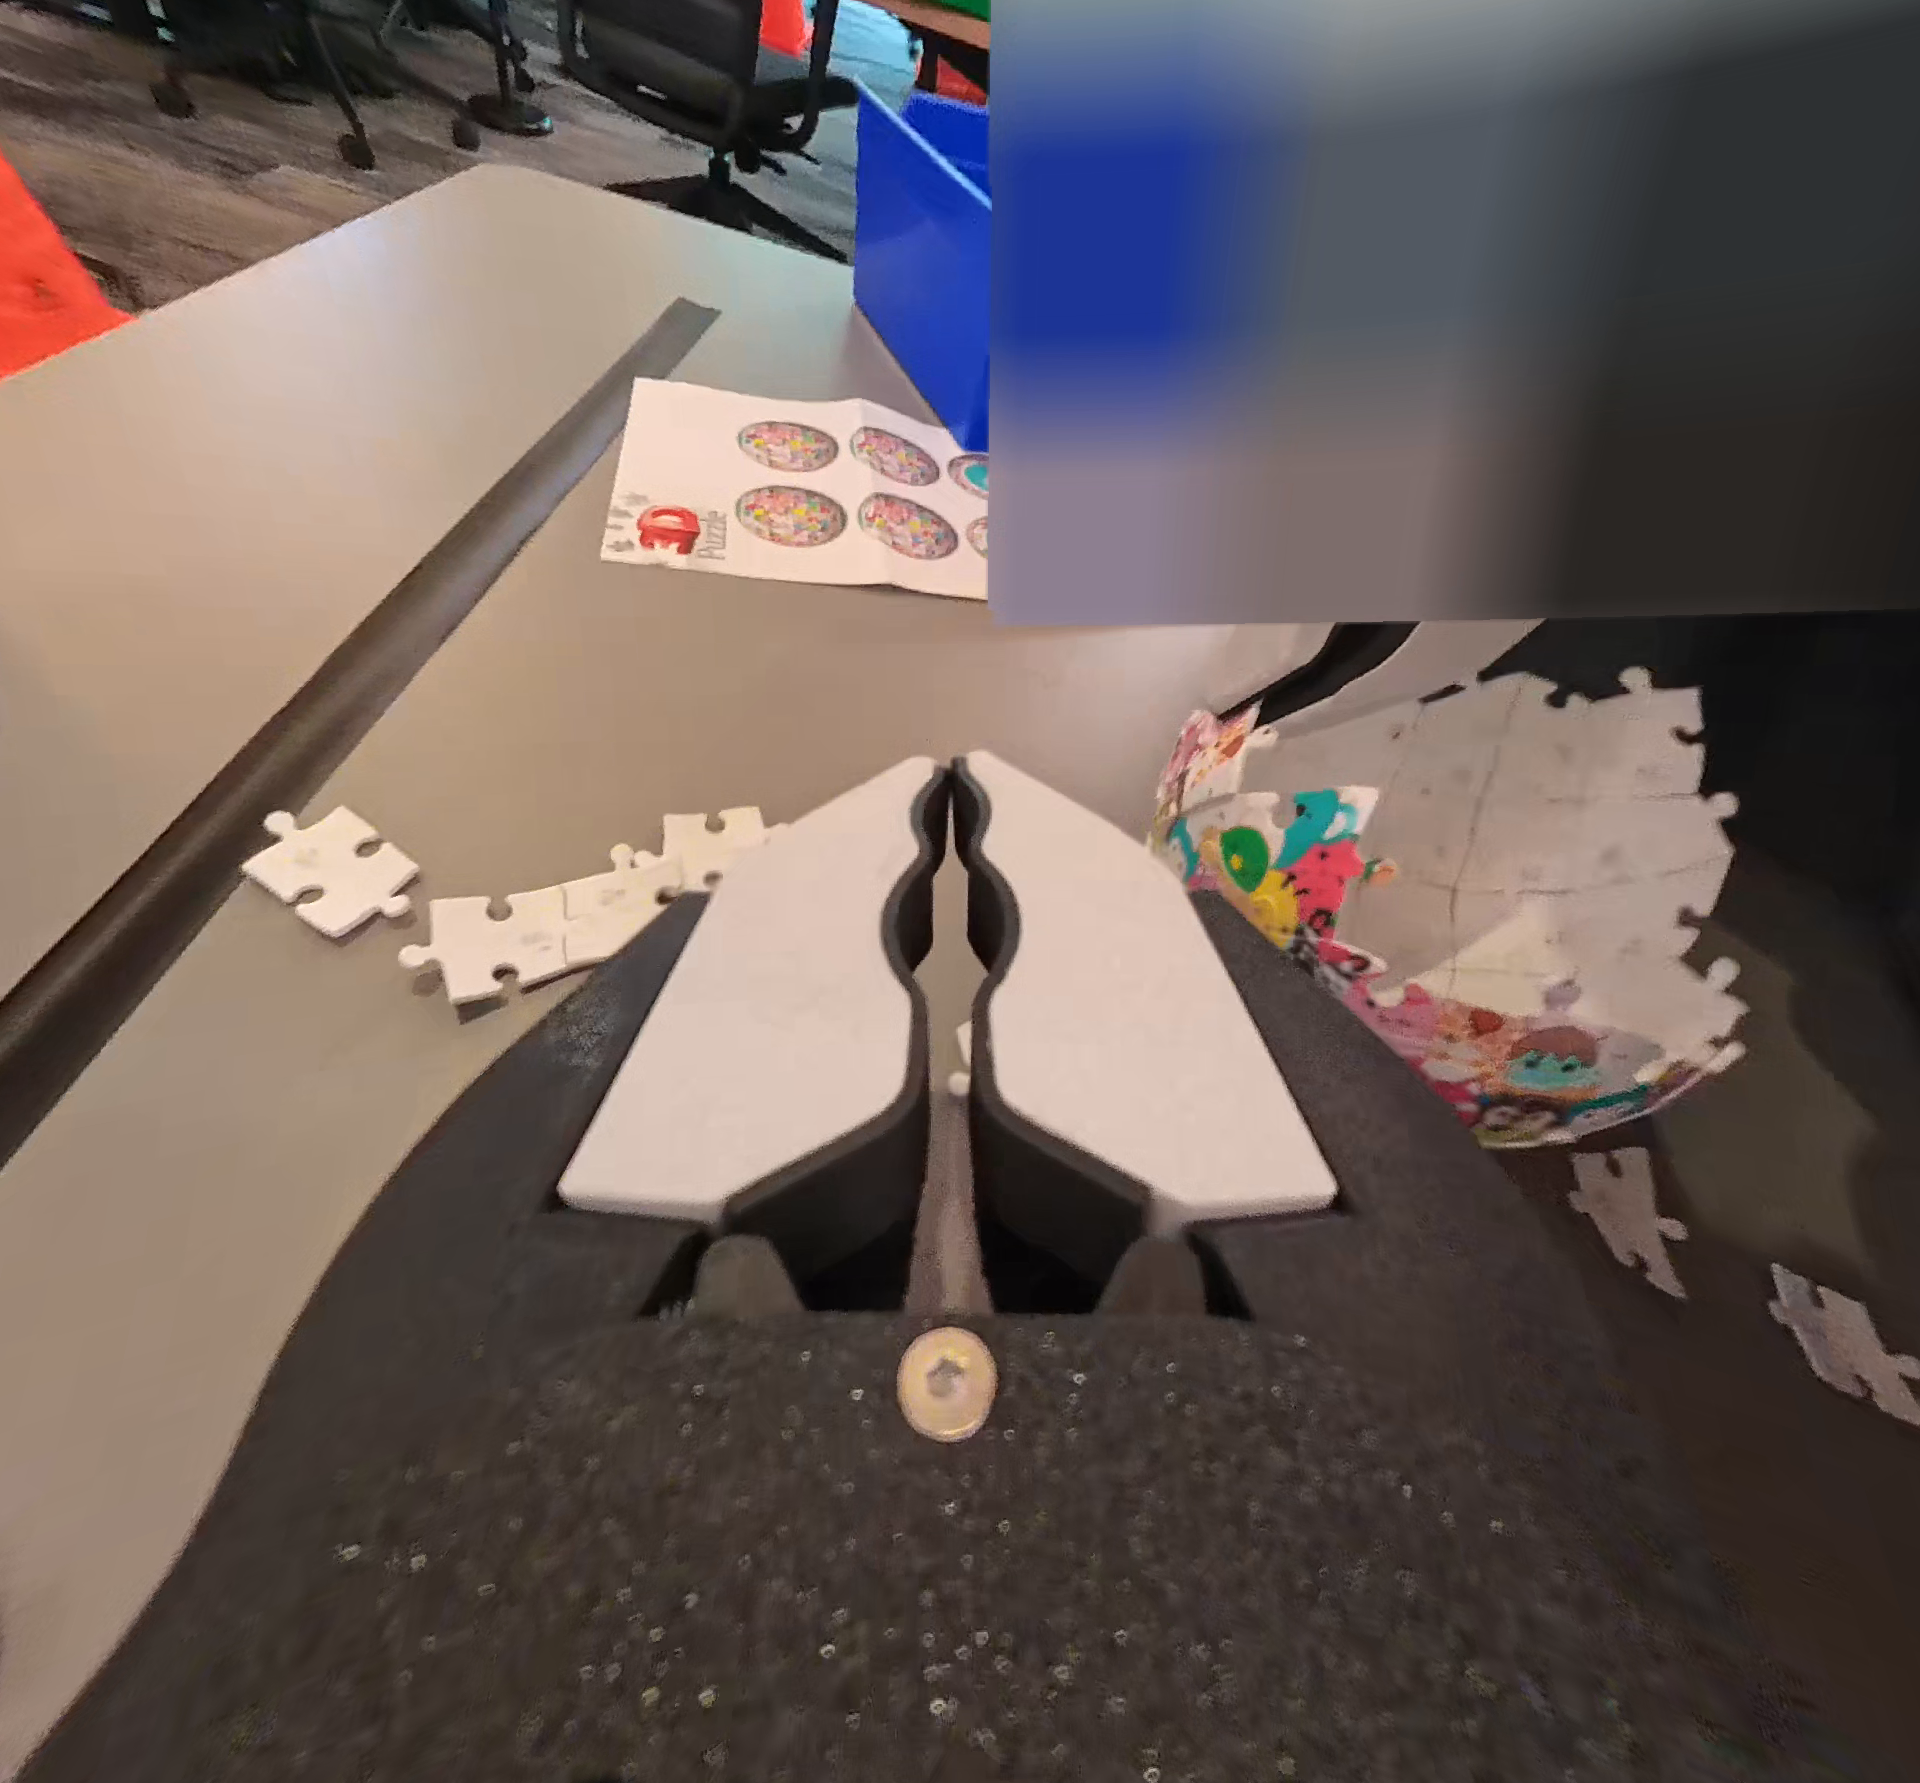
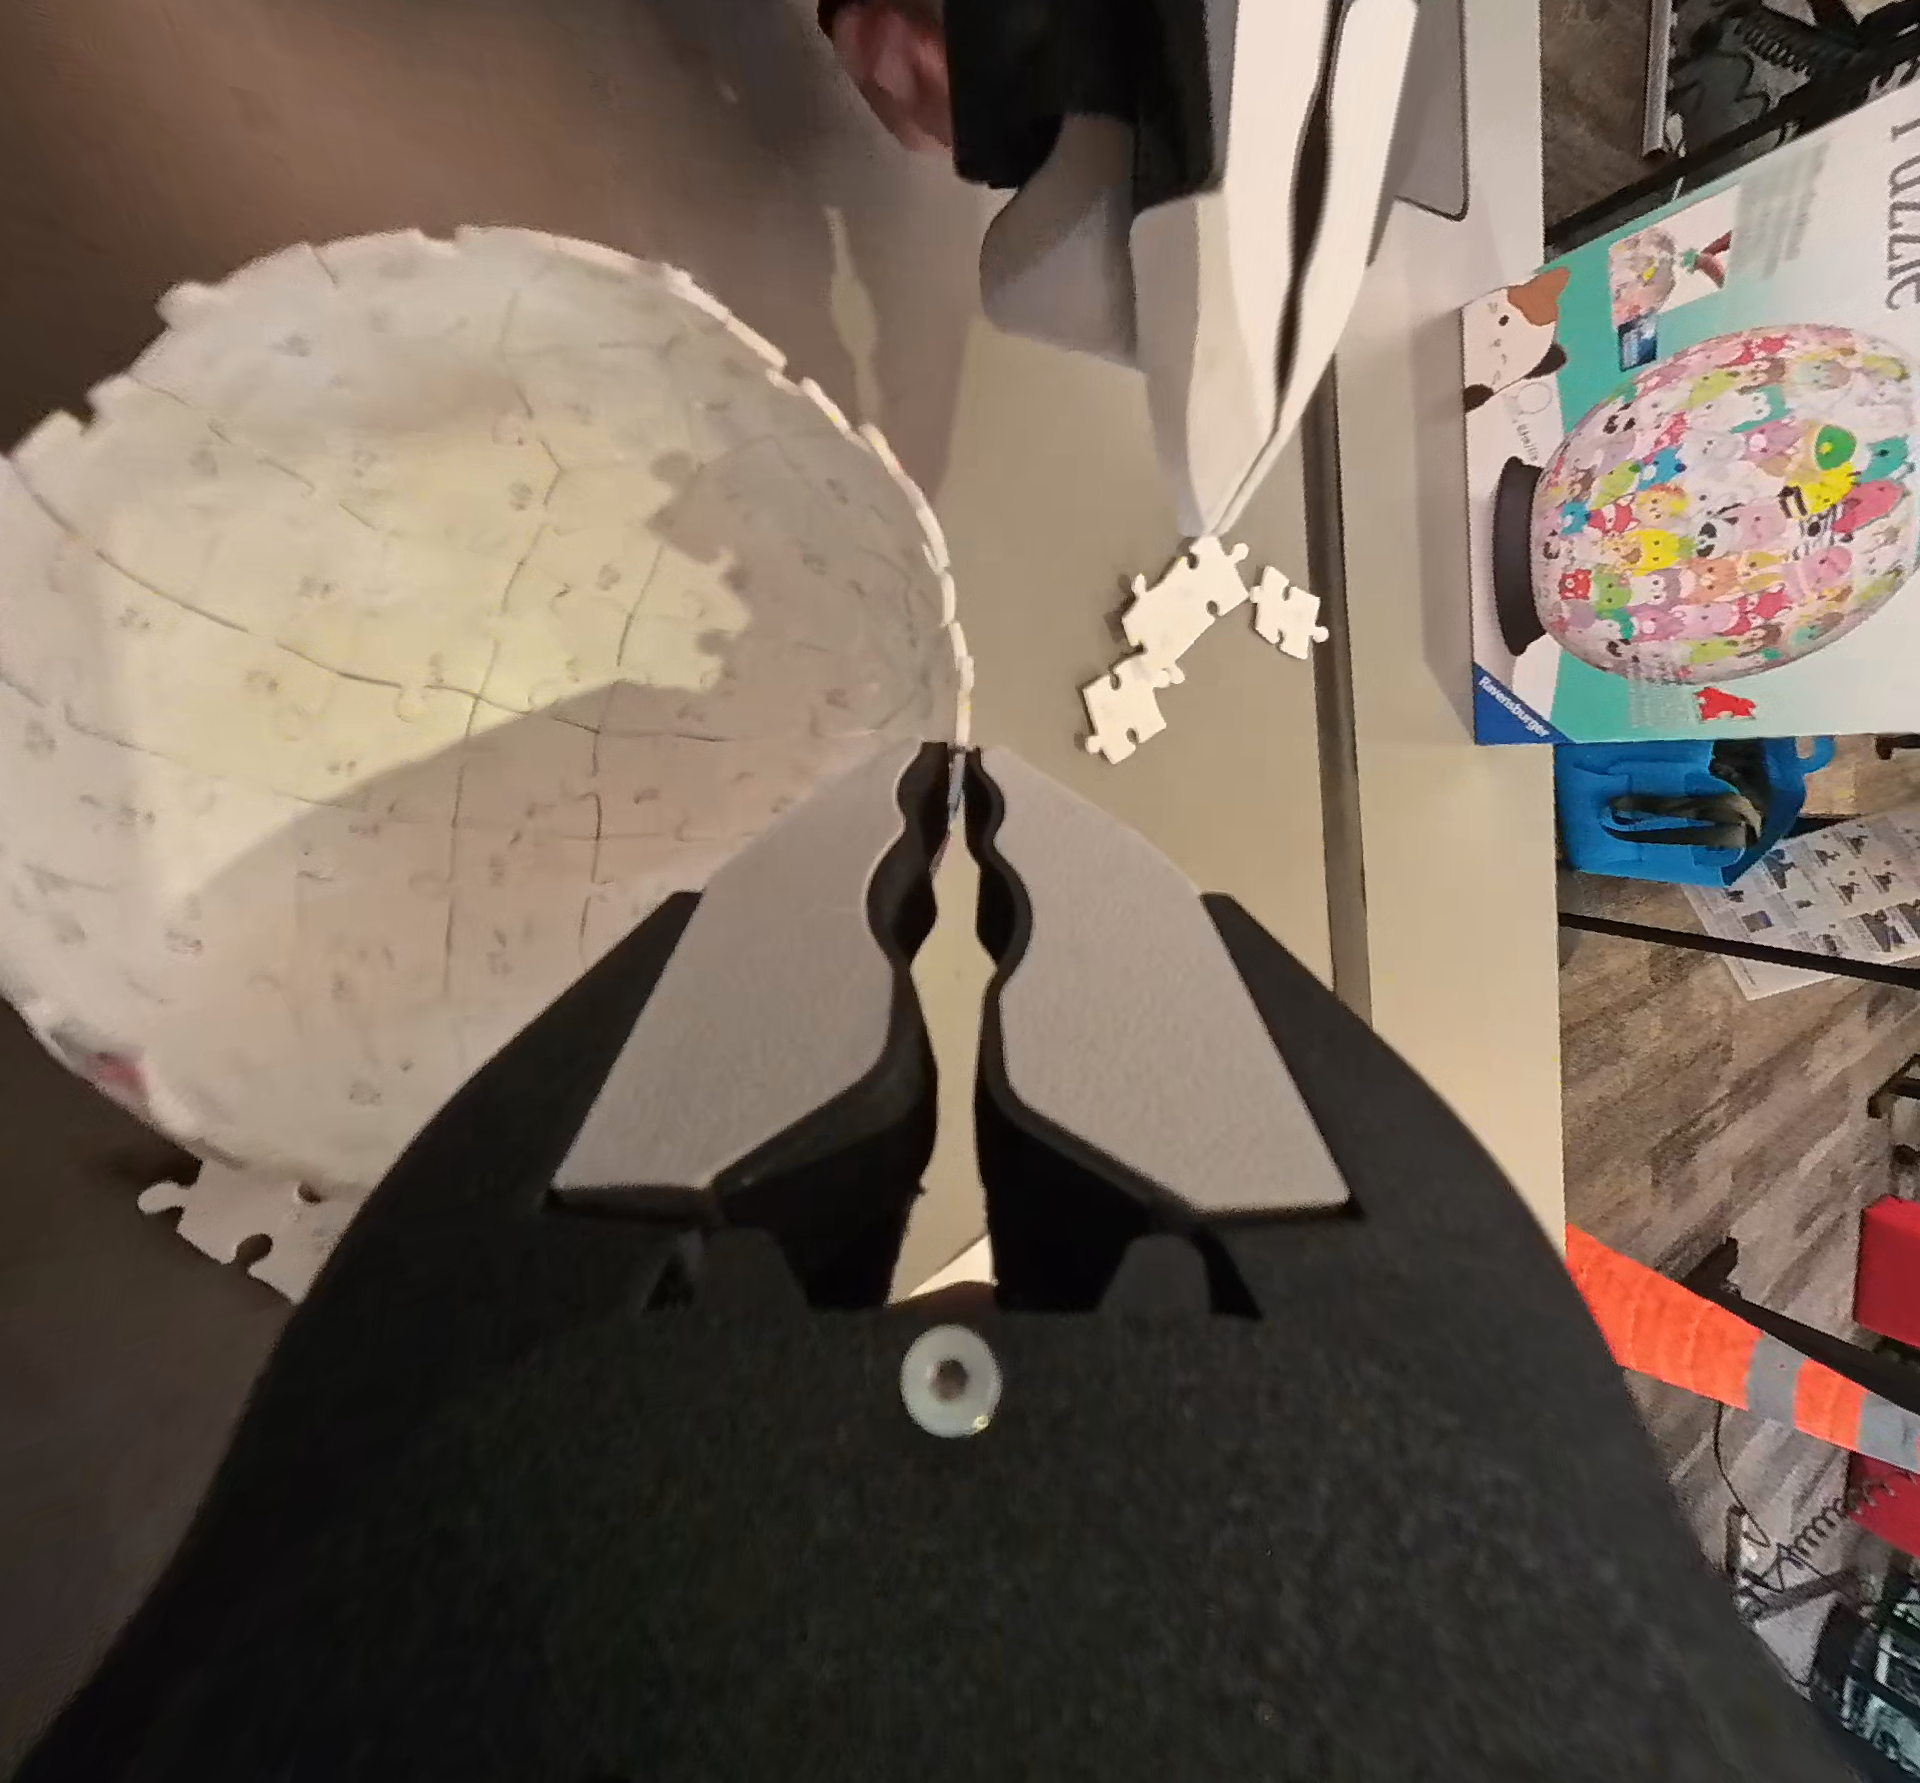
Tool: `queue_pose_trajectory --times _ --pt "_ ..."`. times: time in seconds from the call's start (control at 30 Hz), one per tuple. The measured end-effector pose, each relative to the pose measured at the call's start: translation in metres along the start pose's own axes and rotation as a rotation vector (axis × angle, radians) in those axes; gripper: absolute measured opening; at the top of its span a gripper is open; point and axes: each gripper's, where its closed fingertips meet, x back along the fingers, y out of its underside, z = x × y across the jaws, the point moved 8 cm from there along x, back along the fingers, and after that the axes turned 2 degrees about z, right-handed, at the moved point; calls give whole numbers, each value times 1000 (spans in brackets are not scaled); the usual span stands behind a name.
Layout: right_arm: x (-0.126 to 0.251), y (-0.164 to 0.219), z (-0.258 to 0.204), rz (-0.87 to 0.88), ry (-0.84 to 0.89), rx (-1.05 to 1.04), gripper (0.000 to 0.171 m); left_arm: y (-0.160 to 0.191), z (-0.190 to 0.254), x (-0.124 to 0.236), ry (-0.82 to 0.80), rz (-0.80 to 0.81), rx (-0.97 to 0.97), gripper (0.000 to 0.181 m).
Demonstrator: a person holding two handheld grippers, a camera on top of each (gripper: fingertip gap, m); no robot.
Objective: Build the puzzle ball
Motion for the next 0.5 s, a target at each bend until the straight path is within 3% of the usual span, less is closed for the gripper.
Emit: queue_pose_trajectory --times 0.5 --pt "4 -9 9 -72 -53 -88 20 14 -3 -4 18 -77 51 7"
